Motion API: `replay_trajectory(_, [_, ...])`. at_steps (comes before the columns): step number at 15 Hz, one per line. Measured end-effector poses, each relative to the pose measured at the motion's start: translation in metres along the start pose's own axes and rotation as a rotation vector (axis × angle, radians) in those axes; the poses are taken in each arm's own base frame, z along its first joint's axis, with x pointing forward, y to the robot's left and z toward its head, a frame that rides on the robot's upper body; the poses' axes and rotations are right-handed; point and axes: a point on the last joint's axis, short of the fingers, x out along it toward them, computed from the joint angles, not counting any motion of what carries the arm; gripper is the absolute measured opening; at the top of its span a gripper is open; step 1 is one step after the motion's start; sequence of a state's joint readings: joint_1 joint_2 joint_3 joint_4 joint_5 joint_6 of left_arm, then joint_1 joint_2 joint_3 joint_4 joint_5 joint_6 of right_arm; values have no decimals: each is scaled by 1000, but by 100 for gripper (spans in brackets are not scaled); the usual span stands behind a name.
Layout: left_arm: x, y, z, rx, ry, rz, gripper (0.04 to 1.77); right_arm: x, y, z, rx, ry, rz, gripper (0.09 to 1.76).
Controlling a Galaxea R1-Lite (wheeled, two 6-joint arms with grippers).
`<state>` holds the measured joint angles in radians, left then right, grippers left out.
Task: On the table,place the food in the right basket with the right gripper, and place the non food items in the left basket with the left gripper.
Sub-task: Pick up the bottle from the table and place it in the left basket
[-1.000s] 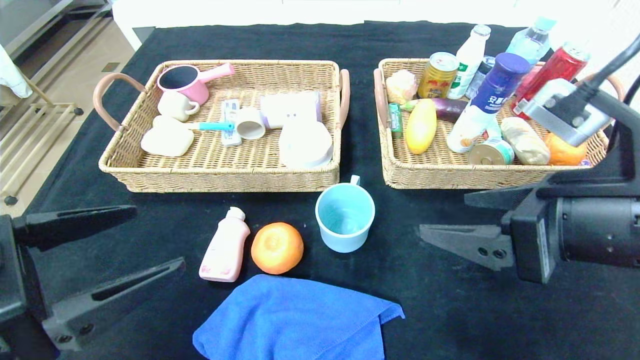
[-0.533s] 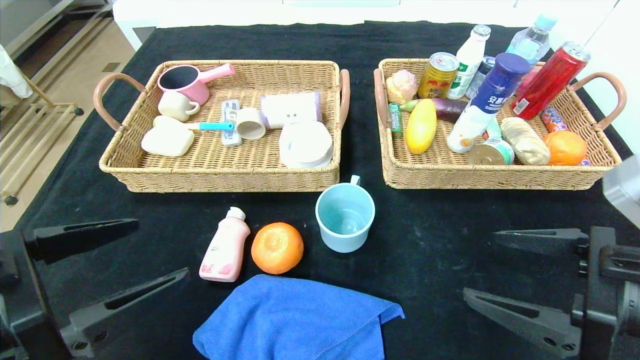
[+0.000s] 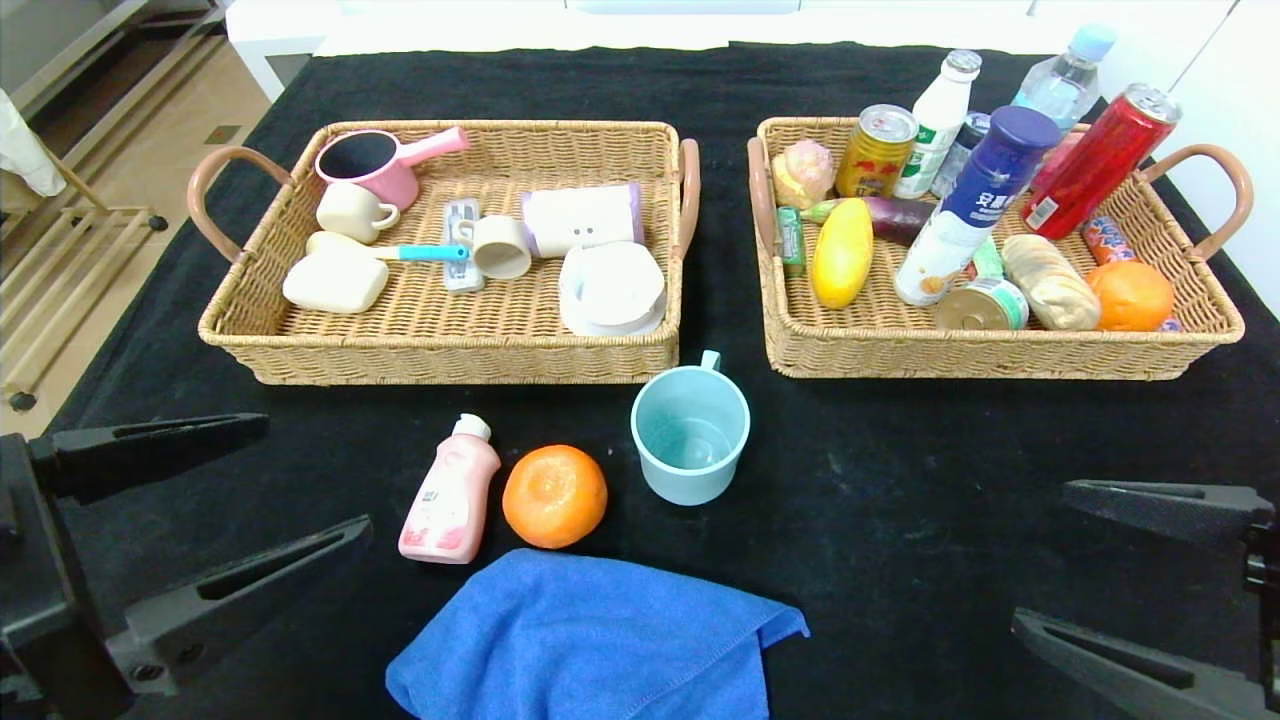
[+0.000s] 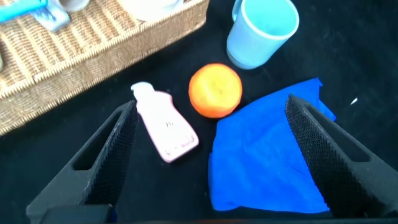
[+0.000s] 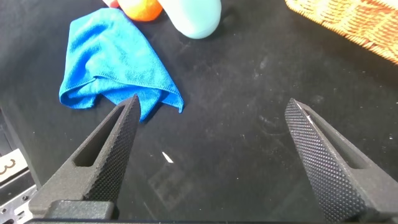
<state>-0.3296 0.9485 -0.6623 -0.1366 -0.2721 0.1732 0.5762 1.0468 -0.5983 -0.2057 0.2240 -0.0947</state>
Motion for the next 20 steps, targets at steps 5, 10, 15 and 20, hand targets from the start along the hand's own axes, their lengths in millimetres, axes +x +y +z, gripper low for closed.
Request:
replay_trajectory(5, [1,2,3,-1,11,65,172,-1,-1,-1,5,0,-8,170])
replay_trajectory(10, [0,3,3,39,9,74,172,5,-3,-5,12,31,-21,170])
replay_trajectory(15, [9,9,5,6,166,246,172,6,-4,-5,12,35,-26,170])
replay_trajectory(20, [12,9,22,-154,357,222,172,3,-4,-3,8,19,-29,170])
